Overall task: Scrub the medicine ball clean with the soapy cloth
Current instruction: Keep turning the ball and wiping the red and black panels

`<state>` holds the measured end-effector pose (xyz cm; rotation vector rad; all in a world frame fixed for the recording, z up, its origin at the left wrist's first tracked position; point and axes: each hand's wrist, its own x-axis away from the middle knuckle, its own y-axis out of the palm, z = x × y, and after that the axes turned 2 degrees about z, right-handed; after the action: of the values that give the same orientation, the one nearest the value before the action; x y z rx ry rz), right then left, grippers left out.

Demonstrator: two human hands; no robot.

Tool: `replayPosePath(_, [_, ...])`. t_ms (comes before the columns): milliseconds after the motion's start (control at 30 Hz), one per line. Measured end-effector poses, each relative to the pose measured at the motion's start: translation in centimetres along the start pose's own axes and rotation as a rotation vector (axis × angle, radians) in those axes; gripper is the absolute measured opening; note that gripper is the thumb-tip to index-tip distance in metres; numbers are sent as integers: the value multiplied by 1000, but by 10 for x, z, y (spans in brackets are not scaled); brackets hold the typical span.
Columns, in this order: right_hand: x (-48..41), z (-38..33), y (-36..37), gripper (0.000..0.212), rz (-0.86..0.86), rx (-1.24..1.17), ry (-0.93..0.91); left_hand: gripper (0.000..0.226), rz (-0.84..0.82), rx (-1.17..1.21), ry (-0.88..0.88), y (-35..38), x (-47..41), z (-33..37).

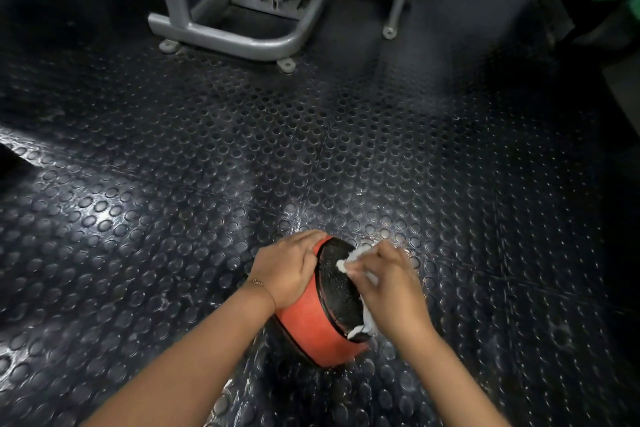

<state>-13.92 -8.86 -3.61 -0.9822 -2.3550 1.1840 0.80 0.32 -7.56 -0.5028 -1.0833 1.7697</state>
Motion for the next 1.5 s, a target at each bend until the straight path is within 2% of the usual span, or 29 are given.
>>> replayPosePath(167, [37,0,6,13,10,-80,-115,56,-52,-7,-122,-13,-9,-9])
replayPosePath(267, [12,4,0,7,116,-272,88,47,58,39,-248,-17,-13,0])
replayPosePath(333, [-15,4,1,10,159,-170,163,47,98,101,-290,-13,-8,15])
replayPosePath(500, [-25,0,13,13,58,-18,140,47,100,-4,-202,1,0,23])
replayPosePath(600, [12,8,12,12,83,-92,71,46,75,-29,-213,-4,-2,16])
replayPosePath(733, [36,12,11,11,135,-223,79,45,51,-50,-197,-7,-8,18])
replayPosePath(867, [22,-3,16,11,145,-42,-32,44,37,-53,-192,-6,-9,22])
replayPosePath(933, [17,-2,19,11,147,-39,61,44,17,-67,-192,-7,-8,21])
replayPosePath(1000, [5,7,17,10,140,-152,253,45,2,-79,-190,-8,-8,21])
replayPosePath(1100, [-17,26,11,9,40,-198,421,46,-2,-82,-181,-9,-5,22])
replayPosePath(1233, [-18,22,5,8,45,-219,337,45,19,-72,-182,-11,-7,21])
replayPosePath(1367, [-11,7,7,9,29,-61,161,43,34,-77,-178,-11,-6,22])
replayPosePath(1500, [-23,27,12,7,-33,-188,360,44,18,-78,-170,-10,-4,19])
